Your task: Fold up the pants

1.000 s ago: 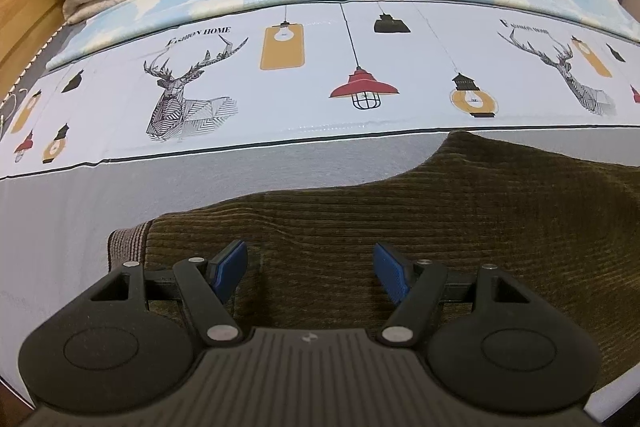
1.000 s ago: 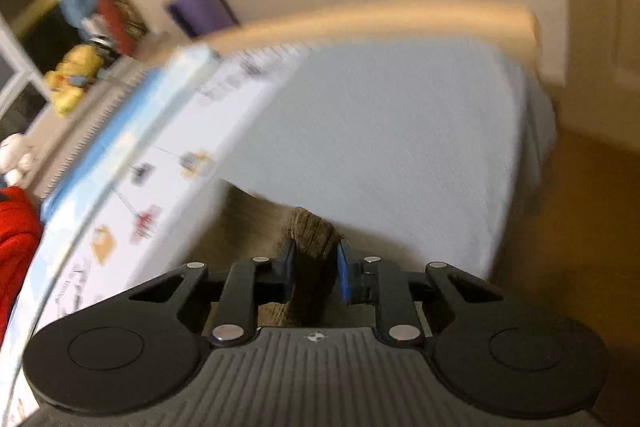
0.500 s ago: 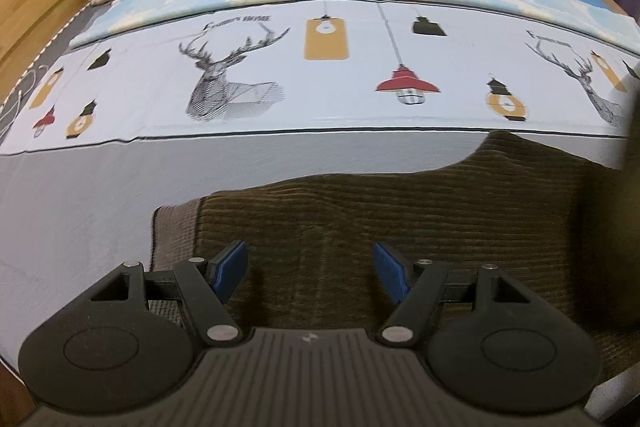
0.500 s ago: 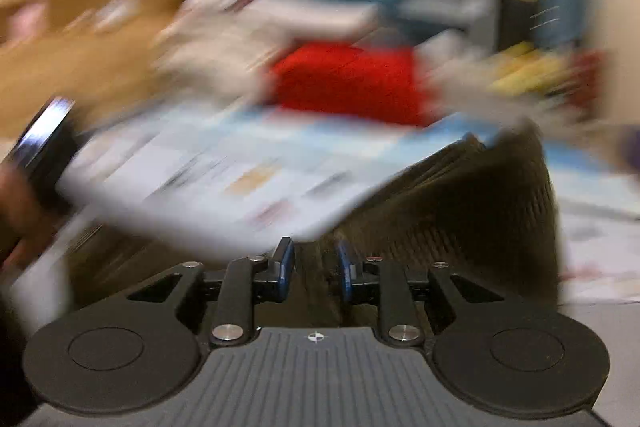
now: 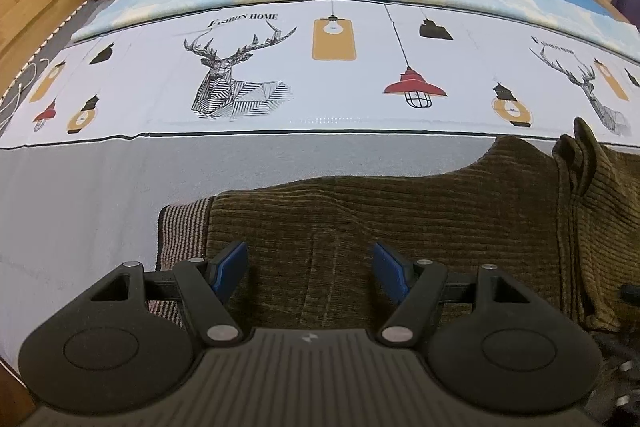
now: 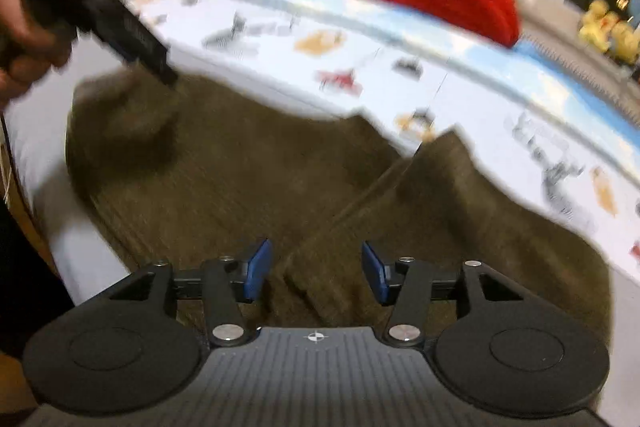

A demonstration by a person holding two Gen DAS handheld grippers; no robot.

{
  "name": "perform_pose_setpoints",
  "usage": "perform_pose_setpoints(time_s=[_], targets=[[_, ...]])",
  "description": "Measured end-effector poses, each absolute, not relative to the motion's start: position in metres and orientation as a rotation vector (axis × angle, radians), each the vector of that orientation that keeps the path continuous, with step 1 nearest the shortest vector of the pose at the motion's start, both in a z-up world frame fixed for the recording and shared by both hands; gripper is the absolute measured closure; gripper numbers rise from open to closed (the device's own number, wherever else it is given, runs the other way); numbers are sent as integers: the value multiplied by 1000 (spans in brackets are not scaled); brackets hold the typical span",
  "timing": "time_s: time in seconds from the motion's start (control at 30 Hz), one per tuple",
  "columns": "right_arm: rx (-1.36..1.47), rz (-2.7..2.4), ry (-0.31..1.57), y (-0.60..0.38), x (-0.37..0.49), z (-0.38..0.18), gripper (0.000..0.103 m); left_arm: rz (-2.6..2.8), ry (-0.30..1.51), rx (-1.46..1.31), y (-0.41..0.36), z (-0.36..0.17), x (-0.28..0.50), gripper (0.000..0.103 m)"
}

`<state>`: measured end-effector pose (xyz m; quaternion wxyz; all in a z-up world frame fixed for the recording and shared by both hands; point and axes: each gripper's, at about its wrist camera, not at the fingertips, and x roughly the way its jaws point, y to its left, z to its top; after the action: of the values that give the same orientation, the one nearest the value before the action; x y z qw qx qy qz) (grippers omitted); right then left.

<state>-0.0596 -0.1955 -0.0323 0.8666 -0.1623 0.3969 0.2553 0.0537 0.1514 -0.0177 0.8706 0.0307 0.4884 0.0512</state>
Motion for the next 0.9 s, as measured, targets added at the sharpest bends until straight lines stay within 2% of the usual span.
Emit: perform_pose_setpoints(time_s=[0.07, 0.17, 0.2, 0.27, 0.3, 0.37, 0.47, 0.53, 0.67, 0.73, 0.8, 0.9], targets=[[-392, 562, 862, -188, -60, -42, 50, 107, 1024, 72, 151, -19, 53, 28], [-516, 570, 870, -173, -64, -54, 42, 109, 1028, 71, 152, -20, 53, 28], [-567, 569, 857, -170, -65, -57, 42, 110, 1028, 69, 154, -20, 53, 28], [-609, 566, 819, -171, -69, -51, 64, 113, 1027, 65, 156, -20, 53, 28], [-605, 562, 797, -172, -71, -46, 79, 115, 1027, 62, 158, -19, 53, 28], [-570, 556, 722, -179, -75, -26, 83, 120, 1026, 54, 161, -19, 53, 28], [-559, 567, 562, -189, -98, 6, 83, 121, 1025, 46, 162, -18, 53, 28], [-532, 617, 527, -195, -111, 13, 83, 115, 1025, 50, 160, -18, 54, 28], [-616, 743, 719, -189, -117, -23, 81, 104, 1026, 60, 152, -18, 56, 28], [-695, 755, 749, -188, -125, -38, 79, 96, 1026, 62, 147, -18, 56, 28], [-660, 746, 723, -192, -129, -26, 75, 84, 1026, 71, 142, -18, 57, 28], [-407, 720, 709, -224, -119, 10, 68, 73, 1023, 83, 135, -19, 59, 28]])
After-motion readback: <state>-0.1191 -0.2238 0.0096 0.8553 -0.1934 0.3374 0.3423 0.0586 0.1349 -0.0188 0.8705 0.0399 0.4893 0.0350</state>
